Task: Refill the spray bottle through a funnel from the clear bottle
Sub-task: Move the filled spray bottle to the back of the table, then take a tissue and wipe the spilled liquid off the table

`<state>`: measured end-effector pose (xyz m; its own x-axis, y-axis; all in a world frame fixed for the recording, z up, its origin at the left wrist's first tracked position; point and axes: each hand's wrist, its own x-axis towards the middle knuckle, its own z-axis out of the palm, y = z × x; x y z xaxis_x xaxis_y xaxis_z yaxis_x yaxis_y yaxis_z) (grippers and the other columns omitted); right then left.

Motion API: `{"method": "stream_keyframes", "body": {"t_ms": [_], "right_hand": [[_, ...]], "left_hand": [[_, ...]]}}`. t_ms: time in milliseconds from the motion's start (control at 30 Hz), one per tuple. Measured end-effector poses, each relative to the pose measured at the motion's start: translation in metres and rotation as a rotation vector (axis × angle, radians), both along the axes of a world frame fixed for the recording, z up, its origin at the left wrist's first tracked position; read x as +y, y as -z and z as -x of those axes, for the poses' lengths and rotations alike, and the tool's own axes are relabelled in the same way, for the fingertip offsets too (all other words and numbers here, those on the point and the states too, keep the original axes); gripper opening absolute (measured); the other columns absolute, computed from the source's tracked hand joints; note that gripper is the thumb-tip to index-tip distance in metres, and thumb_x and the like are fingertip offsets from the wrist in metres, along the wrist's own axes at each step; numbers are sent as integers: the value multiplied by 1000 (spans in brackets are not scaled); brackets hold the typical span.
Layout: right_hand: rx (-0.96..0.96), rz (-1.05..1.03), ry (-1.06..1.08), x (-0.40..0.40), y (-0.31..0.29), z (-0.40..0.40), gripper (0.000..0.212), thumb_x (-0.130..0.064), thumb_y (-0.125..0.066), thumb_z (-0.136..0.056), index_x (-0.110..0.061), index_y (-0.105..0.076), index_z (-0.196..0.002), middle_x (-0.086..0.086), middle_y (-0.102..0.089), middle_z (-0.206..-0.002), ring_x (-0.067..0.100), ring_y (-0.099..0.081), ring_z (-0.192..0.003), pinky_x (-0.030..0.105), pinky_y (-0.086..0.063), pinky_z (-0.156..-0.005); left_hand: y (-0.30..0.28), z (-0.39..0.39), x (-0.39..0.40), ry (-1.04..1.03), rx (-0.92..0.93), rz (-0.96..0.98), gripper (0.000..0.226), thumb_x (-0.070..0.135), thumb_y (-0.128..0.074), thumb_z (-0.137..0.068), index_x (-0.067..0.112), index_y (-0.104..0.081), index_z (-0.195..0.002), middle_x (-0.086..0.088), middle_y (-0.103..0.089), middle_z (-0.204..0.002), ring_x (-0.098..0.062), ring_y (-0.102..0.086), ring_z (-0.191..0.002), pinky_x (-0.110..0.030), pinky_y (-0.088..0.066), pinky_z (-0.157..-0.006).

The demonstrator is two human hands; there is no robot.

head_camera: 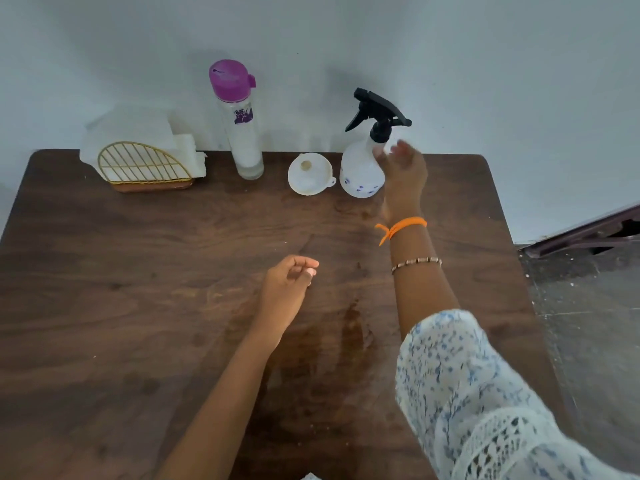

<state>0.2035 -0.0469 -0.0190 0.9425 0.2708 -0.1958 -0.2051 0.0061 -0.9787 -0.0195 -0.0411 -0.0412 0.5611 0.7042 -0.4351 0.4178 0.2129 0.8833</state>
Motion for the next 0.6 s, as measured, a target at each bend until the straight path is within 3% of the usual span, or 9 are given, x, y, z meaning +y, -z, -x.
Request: {"method": "stream_keyframes", "body": {"t_ms": [100,233,400,600], "right_hand": [[49,73,0,-9,9,44,33,-8,-71,-78,-1,-58,-108,2,-59,-94,6,-56,-81,7,-46,-67],[60,138,-286,-9,20,110,11,-8,-69,-80,-14,-63,-87,0,-63,-84,11,-57,-82,26,-48,-80],[-80,195,-654,28,8,174,8,-5,-65,-82,-9,-66,-88,-7,-61,-79,3,-55,-75,8,-44,-68],[-368,277,-900,99,-12,209,12,-4,-60,-83,-12,-66,-87,-7,-64,-86,0,-55,-77,6,-39,-71]], "left_hand": [[-1,9,6,-60,-29,29,15,12,-55,-90,22,-66,-89,7,-64,-86,-5,-58,-74,-13,-42,-67],[-2,27,17,-180,-73,23,15,8,-55,-89,19,-66,-89,4,-62,-82,-6,-56,-72,-13,-46,-73],[-5,65,44,-353,-97,3,18,8,-54,-89,23,-65,-88,7,-63,-85,-8,-58,-76,-20,-48,-77],[-8,109,85,-460,-102,-24,17,7,-55,-88,21,-65,-88,3,-61,-83,-8,-56,-75,-14,-45,-70]]}}
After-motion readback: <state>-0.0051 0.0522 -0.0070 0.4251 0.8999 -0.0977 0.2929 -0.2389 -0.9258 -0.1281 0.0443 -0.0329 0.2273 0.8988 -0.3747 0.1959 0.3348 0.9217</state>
